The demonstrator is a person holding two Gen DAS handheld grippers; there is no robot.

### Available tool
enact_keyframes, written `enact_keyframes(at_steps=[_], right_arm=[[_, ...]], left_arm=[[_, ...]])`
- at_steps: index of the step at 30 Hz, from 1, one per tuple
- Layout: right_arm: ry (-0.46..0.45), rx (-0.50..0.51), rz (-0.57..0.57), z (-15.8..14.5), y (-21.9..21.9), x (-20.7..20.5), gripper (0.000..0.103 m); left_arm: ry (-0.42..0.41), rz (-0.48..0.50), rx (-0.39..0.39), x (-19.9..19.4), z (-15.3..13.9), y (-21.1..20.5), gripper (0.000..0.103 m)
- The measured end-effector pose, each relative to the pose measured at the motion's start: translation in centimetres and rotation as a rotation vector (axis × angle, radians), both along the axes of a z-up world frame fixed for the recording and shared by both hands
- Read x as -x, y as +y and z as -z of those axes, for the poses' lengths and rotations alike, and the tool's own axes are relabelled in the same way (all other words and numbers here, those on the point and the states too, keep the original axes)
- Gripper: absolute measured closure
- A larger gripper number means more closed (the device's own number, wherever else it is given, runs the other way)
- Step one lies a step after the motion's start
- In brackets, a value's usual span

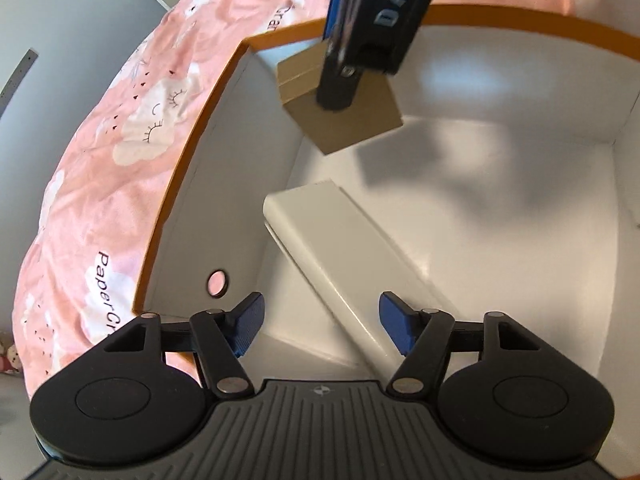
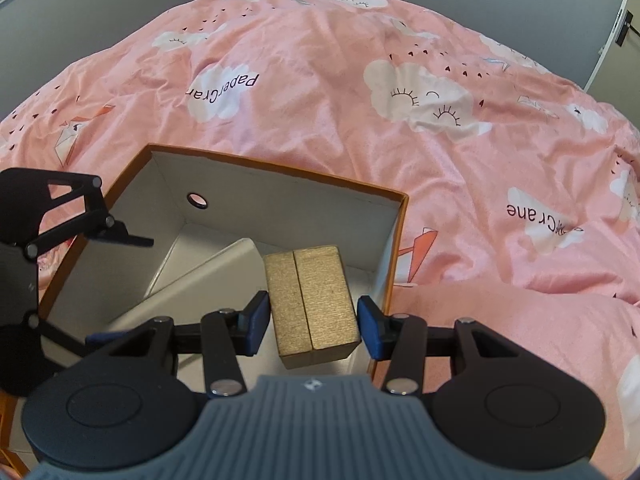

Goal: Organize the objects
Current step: 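Carry the kraft box with the right tool over the orange box interior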

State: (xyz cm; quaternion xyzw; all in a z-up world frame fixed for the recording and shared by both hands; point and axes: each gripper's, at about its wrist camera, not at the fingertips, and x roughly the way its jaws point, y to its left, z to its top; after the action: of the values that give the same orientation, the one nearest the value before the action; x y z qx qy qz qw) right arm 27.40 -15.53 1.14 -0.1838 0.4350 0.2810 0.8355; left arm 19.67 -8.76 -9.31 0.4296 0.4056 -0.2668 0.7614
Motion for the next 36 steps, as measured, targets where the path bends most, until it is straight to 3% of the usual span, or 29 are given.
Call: enact_keyframes(at_steps=[3,5,10,16,20,23,26,32,36], right_arm=[[-0.013,0.004,-0.003,0.0,0.1,-0.1,0.053],[-0.014,0.001,-0.005,0.1,0.2,-0.3,0.053],[-0.016,-0.002,-0.011,0.1,0.3,-0.4,0.054],[-0.016,-0.034,-0.024,-0.8,-0.1,0.0,0.054],[-0.017,-0.048,-0.035,-1.2,-0.5,0.2,0.054],[-0.012,-0.053,-0.037,-1.2,-0.8,0.1,0.054],[-0.001,-0.063,-0.028,-1.2,-1.1,-0.1,0.054],[0.046,-0.097,0.038,-1.6,-1.9,-0.2,0.054],[0.058,-0.094,0.073,-1.6,-2.3,0.7,0.054]], left_arm=[[0.04,-0.039,0.032,-0.2,-0.6,0.1,0.028],[0.075,-0.07,0.094,-0.8,-0.9,0.2,0.028],[0.159,-0.258,0.204,-2.8,-1.3,-0.5,0.028],[0.175,-0.446,0.151,-4.8,0.0,-2.2,0.026],[0.212,-0.567,0.17,-6.3,0.6,-2.2,0.027],[0.233,-0.599,0.179,-7.1,1.2,-1.9,0.029],[0.235,-0.575,0.198,-7.1,1.1,-1.5,0.031],[0.266,-0.382,0.225,-6.5,0.2,-1.8,0.032],[0.221,-0.208,0.162,-6.0,-0.9,-2.4,0.032]])
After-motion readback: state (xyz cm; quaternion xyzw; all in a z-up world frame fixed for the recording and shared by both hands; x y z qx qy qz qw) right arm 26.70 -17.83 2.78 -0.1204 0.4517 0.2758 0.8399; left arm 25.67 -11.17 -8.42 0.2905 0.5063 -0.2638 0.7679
